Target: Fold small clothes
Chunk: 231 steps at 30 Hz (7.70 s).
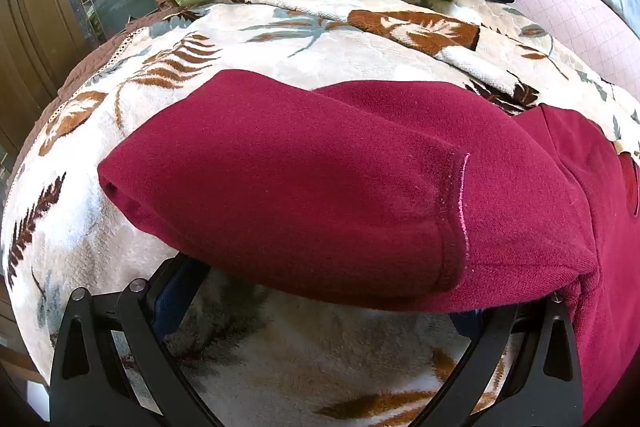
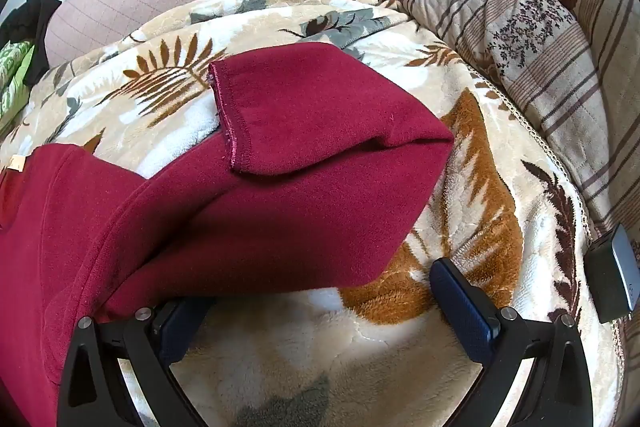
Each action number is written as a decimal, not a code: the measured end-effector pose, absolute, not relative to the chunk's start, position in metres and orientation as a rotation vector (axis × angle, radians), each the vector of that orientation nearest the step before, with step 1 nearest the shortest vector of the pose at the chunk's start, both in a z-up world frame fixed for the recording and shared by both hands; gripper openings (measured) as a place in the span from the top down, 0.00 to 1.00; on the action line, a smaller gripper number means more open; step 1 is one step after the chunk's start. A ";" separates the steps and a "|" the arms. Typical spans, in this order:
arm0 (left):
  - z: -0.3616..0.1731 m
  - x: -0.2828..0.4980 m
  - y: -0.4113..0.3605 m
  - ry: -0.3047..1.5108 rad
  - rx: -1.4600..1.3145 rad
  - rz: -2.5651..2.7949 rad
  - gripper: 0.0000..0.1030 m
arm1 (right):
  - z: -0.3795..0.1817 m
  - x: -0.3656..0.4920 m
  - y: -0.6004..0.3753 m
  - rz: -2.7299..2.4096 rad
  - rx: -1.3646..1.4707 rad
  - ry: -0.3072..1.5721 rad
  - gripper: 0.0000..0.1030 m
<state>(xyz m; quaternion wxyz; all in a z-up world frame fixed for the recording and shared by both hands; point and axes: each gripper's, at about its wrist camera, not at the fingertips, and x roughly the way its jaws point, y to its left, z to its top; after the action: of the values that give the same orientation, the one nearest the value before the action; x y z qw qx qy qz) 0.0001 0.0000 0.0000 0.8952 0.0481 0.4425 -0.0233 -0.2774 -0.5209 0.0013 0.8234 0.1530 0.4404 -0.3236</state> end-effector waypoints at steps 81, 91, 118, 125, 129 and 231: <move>0.084 -0.105 -0.083 0.830 0.163 -0.346 0.01 | 0.065 -0.208 -0.301 -0.387 0.177 0.916 0.00; 0.079 -0.097 -0.080 0.840 0.169 -0.330 0.01 | 0.058 -0.198 -0.296 -0.376 0.184 0.936 0.00; 0.071 -0.075 -0.044 0.859 0.120 -0.242 0.01 | 0.048 -0.172 -0.274 -0.322 0.165 0.942 0.00; 0.072 -0.074 -0.043 0.858 0.126 -0.243 0.01 | 0.049 -0.169 -0.264 -0.302 0.146 0.937 0.00; 0.073 -0.072 -0.041 0.859 0.124 -0.236 0.01 | 0.050 -0.166 -0.259 -0.293 0.137 0.937 0.00; 0.063 -0.062 -0.039 0.880 0.180 -0.222 0.01 | 0.061 -0.155 -0.401 -0.340 0.379 0.957 0.94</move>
<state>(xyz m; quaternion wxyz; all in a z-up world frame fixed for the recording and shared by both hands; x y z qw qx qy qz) -0.0620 -0.0393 0.0626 0.8950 0.0869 0.4243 -0.1069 -0.1555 -0.4009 0.0615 0.8567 0.1806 0.4554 -0.1616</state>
